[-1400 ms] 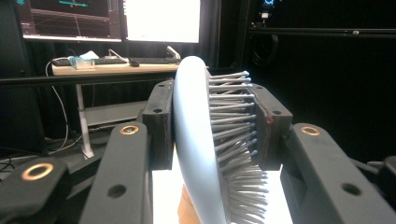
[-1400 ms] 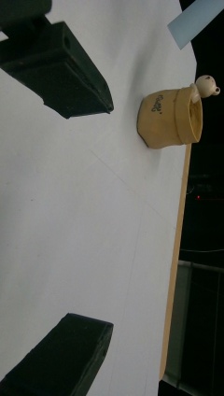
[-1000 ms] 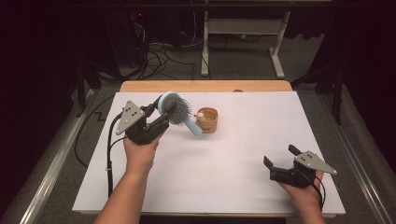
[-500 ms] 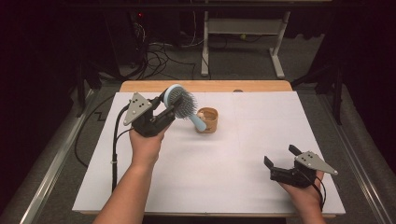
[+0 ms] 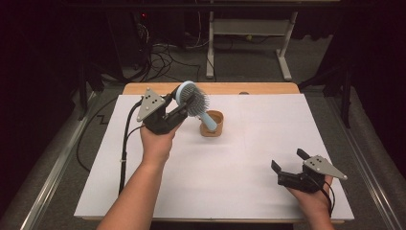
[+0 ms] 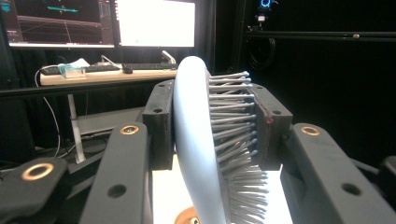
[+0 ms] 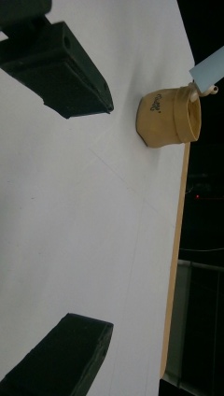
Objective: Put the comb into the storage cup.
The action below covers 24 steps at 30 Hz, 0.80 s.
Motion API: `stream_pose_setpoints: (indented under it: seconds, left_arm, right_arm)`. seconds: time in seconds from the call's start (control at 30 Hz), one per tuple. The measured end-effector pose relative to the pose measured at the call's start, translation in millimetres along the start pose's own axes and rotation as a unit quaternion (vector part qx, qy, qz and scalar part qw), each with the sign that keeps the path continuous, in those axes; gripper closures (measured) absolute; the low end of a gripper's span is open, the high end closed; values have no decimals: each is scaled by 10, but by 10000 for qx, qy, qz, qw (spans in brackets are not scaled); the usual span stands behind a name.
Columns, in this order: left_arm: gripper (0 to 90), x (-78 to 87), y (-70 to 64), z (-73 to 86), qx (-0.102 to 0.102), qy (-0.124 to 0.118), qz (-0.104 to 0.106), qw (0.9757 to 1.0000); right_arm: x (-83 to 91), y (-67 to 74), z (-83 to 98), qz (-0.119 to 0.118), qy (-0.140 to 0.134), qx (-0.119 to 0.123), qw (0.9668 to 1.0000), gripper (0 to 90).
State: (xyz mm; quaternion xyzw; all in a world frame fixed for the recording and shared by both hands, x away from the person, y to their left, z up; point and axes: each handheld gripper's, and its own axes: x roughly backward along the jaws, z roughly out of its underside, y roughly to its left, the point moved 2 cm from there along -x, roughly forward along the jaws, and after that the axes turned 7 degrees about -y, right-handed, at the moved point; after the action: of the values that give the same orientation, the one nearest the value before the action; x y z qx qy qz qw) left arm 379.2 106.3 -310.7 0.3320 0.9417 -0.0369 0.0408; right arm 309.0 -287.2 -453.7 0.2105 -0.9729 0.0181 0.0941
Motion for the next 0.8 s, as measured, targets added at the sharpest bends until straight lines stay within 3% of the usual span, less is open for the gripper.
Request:
stream_pose_setpoints:
  seconds: [0.8]
  left_arm:
    - [583, -339, -11, -14, -138, 77, -109, 9998]
  right_arm:
    - [9, -12, -7, 2, -40, -35, 10000, 3]
